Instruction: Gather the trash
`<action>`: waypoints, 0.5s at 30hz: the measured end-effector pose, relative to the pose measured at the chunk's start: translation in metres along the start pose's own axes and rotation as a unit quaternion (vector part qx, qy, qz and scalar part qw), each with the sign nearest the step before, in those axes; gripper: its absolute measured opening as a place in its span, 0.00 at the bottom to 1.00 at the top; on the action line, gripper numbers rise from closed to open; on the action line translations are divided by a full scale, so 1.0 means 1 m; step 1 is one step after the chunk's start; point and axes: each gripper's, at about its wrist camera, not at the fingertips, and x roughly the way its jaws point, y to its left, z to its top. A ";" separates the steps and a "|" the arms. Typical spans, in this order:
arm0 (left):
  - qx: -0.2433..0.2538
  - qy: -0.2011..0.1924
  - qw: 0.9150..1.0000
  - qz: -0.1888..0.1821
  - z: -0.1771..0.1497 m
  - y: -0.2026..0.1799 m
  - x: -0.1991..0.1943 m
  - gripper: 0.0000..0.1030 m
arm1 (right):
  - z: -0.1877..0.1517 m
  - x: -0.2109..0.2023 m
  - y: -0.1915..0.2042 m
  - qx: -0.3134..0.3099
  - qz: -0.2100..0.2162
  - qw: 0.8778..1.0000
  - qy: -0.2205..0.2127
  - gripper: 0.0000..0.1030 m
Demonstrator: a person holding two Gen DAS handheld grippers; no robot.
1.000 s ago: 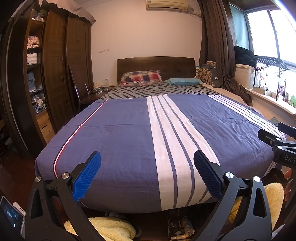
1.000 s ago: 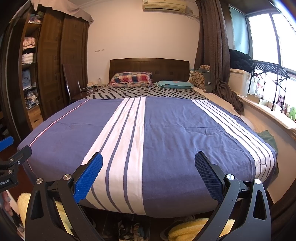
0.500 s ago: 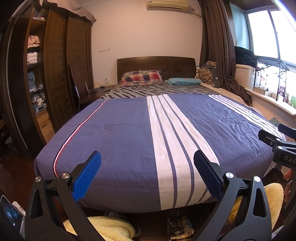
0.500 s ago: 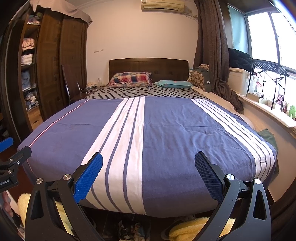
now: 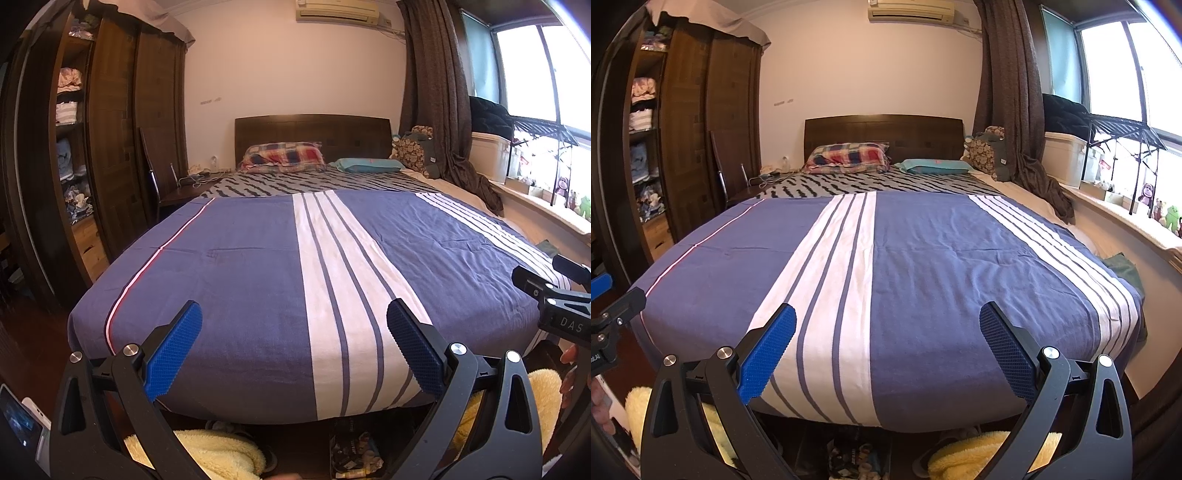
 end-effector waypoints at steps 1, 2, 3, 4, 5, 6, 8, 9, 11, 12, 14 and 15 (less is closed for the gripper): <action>0.001 -0.002 1.000 0.004 0.000 0.000 0.000 0.92 | 0.000 0.000 0.000 0.000 0.000 1.000 0.000 0.97; 0.003 -0.003 1.000 0.006 0.000 0.000 0.000 0.92 | 0.000 0.000 0.000 0.000 0.001 1.000 0.000 0.97; 0.006 -0.004 1.000 0.006 0.000 0.000 0.000 0.92 | 0.000 0.000 0.000 0.001 0.001 1.000 0.001 0.97; 0.007 -0.004 1.000 0.005 0.000 -0.002 0.000 0.92 | 0.000 0.000 -0.001 0.001 0.000 1.000 0.001 0.97; 0.007 -0.004 1.000 0.003 0.000 -0.003 0.000 0.92 | 0.000 0.000 -0.001 0.001 0.000 1.000 0.001 0.97; 0.008 -0.004 1.000 0.001 -0.001 -0.003 0.000 0.92 | -0.001 0.000 -0.002 0.002 0.000 1.000 0.001 0.97; 0.010 -0.003 1.000 0.000 0.000 -0.004 0.000 0.92 | -0.001 0.001 -0.002 0.002 0.000 1.000 0.001 0.97; 0.010 -0.003 1.000 -0.001 0.000 -0.005 0.000 0.92 | -0.001 0.001 -0.002 0.002 0.000 1.000 0.001 0.97; 0.003 0.003 1.000 -0.004 0.001 -0.003 0.001 0.92 | -0.001 0.001 -0.003 0.003 -0.001 1.000 0.001 0.97; 0.000 0.005 1.000 -0.004 0.001 -0.002 0.002 0.92 | -0.001 0.001 -0.003 0.003 -0.001 1.000 0.001 0.97; 0.000 0.006 1.000 -0.002 0.001 -0.001 0.002 0.92 | -0.001 0.002 -0.003 0.004 -0.001 1.000 0.000 0.97; 0.000 0.007 1.000 -0.001 0.001 -0.001 0.002 0.92 | -0.001 0.002 -0.003 0.004 -0.001 1.000 0.001 0.97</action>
